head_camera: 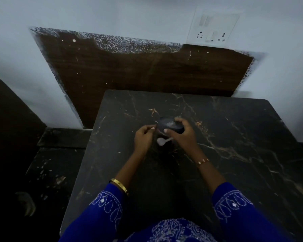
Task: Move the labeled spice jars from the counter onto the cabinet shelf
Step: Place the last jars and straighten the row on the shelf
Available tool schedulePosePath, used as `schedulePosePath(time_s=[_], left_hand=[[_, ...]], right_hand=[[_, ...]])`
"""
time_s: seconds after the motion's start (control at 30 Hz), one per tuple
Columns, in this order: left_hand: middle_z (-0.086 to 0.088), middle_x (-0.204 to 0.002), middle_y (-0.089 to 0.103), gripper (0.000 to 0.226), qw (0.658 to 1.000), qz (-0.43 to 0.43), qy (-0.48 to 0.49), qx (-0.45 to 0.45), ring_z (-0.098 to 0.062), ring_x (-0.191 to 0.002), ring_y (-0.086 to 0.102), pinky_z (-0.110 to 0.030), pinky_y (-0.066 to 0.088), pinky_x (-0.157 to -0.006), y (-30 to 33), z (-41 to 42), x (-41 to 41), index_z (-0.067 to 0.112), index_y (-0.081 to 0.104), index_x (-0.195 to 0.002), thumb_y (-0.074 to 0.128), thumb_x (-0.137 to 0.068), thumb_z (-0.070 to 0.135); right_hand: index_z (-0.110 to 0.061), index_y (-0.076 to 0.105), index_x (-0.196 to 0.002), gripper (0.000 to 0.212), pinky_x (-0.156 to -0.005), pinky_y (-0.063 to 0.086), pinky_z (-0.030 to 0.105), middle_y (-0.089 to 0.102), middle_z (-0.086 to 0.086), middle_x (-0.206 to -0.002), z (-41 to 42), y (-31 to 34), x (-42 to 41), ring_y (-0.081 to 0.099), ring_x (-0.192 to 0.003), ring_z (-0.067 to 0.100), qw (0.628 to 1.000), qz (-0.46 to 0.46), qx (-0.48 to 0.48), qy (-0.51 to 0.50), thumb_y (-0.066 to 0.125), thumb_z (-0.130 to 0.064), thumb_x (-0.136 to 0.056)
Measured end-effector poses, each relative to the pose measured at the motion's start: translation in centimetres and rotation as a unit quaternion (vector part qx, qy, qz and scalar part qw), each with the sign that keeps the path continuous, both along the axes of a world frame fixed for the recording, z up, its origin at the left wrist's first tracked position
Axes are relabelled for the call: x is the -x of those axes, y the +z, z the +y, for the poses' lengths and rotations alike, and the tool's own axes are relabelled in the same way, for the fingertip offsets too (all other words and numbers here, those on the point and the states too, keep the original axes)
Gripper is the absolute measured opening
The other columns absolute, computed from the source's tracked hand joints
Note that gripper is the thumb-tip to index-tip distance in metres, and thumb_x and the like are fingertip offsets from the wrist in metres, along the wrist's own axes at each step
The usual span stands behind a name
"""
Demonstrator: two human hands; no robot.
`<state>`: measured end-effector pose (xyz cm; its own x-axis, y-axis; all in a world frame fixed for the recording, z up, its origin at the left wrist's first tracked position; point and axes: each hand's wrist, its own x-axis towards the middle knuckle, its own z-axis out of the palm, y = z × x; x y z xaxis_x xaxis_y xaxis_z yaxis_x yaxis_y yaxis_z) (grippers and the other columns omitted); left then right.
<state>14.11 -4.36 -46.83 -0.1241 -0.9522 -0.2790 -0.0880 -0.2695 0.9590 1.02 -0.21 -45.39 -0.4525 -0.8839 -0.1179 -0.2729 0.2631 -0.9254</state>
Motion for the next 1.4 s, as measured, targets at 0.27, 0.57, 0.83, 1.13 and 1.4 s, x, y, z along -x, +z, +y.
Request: schedulePosePath(time_s=[0.27, 0.57, 0.83, 1.13, 1.4], left_hand=[[-0.004, -0.095, 0.068, 0.034, 0.96, 0.188, -0.178, -0.108, -0.017, -0.087, 0.065, -0.03, 0.051, -0.074, 5.3, 0.7, 1.8, 0.021, 0.06, -0.101, 0.03, -0.099, 0.036], [-0.017, -0.111, 0.066, 0.041, 0.976, 0.204, -0.039, -0.065, -0.03, -0.099, 0.066, -0.04, 0.057, -0.08, 6.6, 4.0, 6.7, 0.006, 0.054, -0.121, 0.06, -0.086, 0.028], [-0.009, -0.101, 0.064, 0.025, 0.986, 0.156, -0.007, 0.066, -0.021, -0.092, 0.063, -0.034, 0.054, -0.08, 7.7, 5.3, 7.2, 0.003, 0.058, -0.115, 0.052, -0.09, 0.004], [-0.018, -0.116, 0.063, 0.04, 0.966, 0.234, -0.114, -0.006, -0.028, -0.1, 0.064, -0.038, 0.053, -0.084, 7.9, 5.8, 7.0, 0.005, 0.052, -0.125, 0.05, -0.091, 0.028], [-0.016, -0.111, 0.065, 0.037, 0.962, 0.233, -0.14, 0.023, -0.023, -0.094, 0.065, -0.027, 0.057, -0.075, 9.2, 6.6, 9.6, 0.005, 0.054, -0.121, 0.051, -0.09, 0.025]], right_hand=[[-0.016, 0.039, -0.127, 0.041, -0.078, 0.055, 0.032, 0.055, 0.005, -0.113, 1.8, 5.5, 3.4, 0.062, -0.094, 0.018, 0.937, -0.329, 0.115, 0.034, 0.054, -0.015, -0.089], [-0.022, 0.05, -0.099, 0.013, -0.075, 0.052, 0.034, 0.064, 0.012, -0.1, 3.7, 6.6, 4.5, 0.061, -0.086, 0.02, 0.974, -0.146, 0.093, -0.145, 0.045, -0.034, -0.096], [-0.004, 0.053, -0.124, 0.049, -0.073, 0.057, 0.031, 0.065, 0.018, -0.114, 5.1, 6.1, 4.7, 0.066, -0.096, 0.028, 0.937, -0.321, 0.116, -0.079, 0.053, -0.038, -0.088], [-0.006, 0.054, -0.121, 0.051, -0.077, 0.058, 0.028, 0.066, 0.016, -0.112, 6.0, 7.2, 4.9, 0.066, -0.099, 0.025, 0.907, -0.37, 0.196, -0.045, 0.046, -0.042, -0.086], [-0.007, 0.052, -0.128, 0.074, -0.098, 0.046, 0.047, 0.06, 0.022, -0.124, 7.1, 8.3, 7.2, 0.057, -0.116, 0.035, 0.908, -0.359, 0.209, -0.064, 0.061, -0.054, -0.071]])
